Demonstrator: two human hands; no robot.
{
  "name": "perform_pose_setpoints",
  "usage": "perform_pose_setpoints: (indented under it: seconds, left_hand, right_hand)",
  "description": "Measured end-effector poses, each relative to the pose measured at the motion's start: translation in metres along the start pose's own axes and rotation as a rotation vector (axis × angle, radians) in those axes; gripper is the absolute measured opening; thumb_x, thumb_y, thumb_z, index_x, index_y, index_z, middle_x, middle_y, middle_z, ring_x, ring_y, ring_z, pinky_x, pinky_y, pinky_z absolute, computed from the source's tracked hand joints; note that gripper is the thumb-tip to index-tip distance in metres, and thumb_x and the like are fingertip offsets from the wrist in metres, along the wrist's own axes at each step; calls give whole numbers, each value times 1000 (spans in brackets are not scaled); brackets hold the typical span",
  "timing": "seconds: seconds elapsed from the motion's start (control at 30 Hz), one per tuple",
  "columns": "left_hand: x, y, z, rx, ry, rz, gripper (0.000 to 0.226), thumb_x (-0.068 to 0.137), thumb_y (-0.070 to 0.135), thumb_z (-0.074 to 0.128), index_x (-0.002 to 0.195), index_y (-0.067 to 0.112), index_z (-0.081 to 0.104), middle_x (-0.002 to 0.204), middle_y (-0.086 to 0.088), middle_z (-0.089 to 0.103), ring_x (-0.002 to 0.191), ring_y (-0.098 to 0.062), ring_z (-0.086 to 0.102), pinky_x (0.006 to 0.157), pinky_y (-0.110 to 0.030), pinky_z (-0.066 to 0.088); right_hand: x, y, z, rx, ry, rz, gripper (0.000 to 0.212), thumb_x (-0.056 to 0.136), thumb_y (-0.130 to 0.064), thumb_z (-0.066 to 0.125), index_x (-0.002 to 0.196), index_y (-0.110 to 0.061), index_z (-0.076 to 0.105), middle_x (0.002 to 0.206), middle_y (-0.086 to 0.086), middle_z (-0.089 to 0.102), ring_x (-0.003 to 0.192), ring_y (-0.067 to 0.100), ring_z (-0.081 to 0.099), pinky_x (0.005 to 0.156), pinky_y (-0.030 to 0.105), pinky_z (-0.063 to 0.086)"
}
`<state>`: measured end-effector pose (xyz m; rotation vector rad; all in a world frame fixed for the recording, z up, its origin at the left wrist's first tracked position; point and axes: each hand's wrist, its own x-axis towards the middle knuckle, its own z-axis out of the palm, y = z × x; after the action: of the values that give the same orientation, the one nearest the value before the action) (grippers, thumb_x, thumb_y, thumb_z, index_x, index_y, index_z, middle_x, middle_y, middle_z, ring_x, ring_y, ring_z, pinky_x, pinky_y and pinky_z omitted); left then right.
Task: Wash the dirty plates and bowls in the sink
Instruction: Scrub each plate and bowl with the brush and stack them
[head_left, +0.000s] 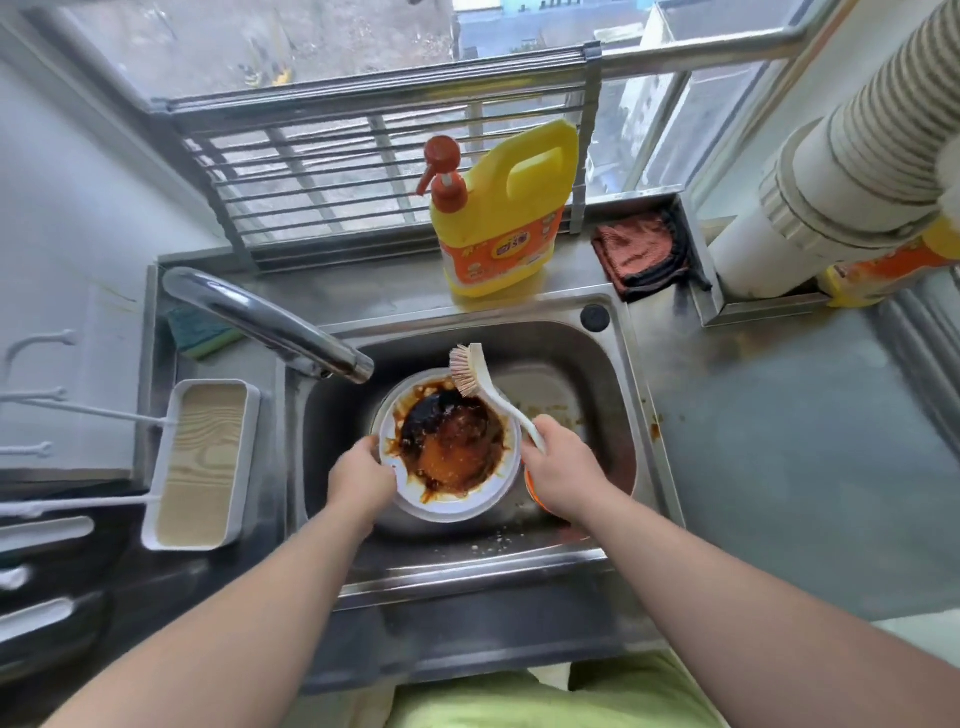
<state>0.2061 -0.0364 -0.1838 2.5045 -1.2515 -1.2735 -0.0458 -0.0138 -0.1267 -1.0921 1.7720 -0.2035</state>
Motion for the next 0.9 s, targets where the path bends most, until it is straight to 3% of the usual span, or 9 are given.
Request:
perform_pose_setpoints:
  seconds: [0.07, 0.2, 0.3, 0.53, 0.63, 0.77, 0.83, 0.9]
  left_hand:
    - [7, -1, 2, 3, 16, -13, 45, 99, 16, 66, 143, 23, 58, 119, -2, 68, 101, -19, 59, 79, -35, 51]
    - [17, -2, 3, 208, 75, 47, 38, 95, 9, 67, 132, 18, 61, 114, -6, 68, 100, -25, 65, 81, -41, 61]
    - [18, -2, 6, 307, 89, 73, 33, 93, 5, 66, 123, 11, 59, 113, -9, 63, 97, -28, 64, 79, -40, 60]
    - [7, 2, 11, 377, 51, 52, 37, 94, 6, 67, 126, 10, 48, 118, -11, 57, 101, -32, 64, 85, -46, 62]
    - [4, 6, 12, 372, 40, 75, 42, 97, 8, 67, 132, 9, 45, 123, -13, 56, 101, -29, 65, 80, -39, 61]
    - [6, 8, 11, 212, -44, 28, 32, 100, 6, 54, 128, 10, 39, 114, -11, 57, 94, -26, 60, 66, -34, 51]
    - [8, 5, 12, -17, -142, -52, 26, 102, 7, 47, 125, 15, 42, 115, -11, 62, 95, -26, 63, 71, -38, 58]
    - [7, 3, 9, -377, -270, -167, 30, 105, 5, 41, 129, 19, 52, 116, -11, 70, 101, -32, 69, 83, -52, 64]
  right_hand:
    - [17, -6, 9, -35, -52, -28, 18, 109, -27, 51, 92, -25, 50, 90, -1, 60, 77, 14, 56, 62, 26, 40]
    - [33, -7, 27, -15, -103, 18, 7, 109, -27, 51, 106, -23, 55, 96, 3, 65, 86, 18, 62, 71, 34, 50]
    - [32, -11, 30, 71, -79, 54, 8, 109, -25, 51, 103, -26, 55, 94, 1, 62, 79, 13, 58, 62, 26, 44]
    - [28, -12, 31, 241, -100, 115, 6, 110, -25, 53, 105, -27, 57, 94, 2, 61, 77, 12, 54, 64, 23, 44]
    - [27, -8, 34, 290, -67, 126, 11, 109, -23, 54, 99, -25, 57, 90, 2, 59, 76, 13, 51, 65, 25, 45]
    - [25, -8, 34, 325, -44, 118, 13, 109, -21, 55, 96, -25, 56, 88, 1, 58, 75, 13, 50, 64, 23, 43]
    - [23, -9, 32, 322, -36, 105, 11, 109, -21, 56, 98, -24, 57, 88, 1, 59, 77, 14, 51, 65, 24, 45]
    - [19, -7, 26, 304, -27, 83, 9, 108, -22, 56, 99, -22, 59, 90, 4, 61, 81, 17, 53, 70, 31, 50]
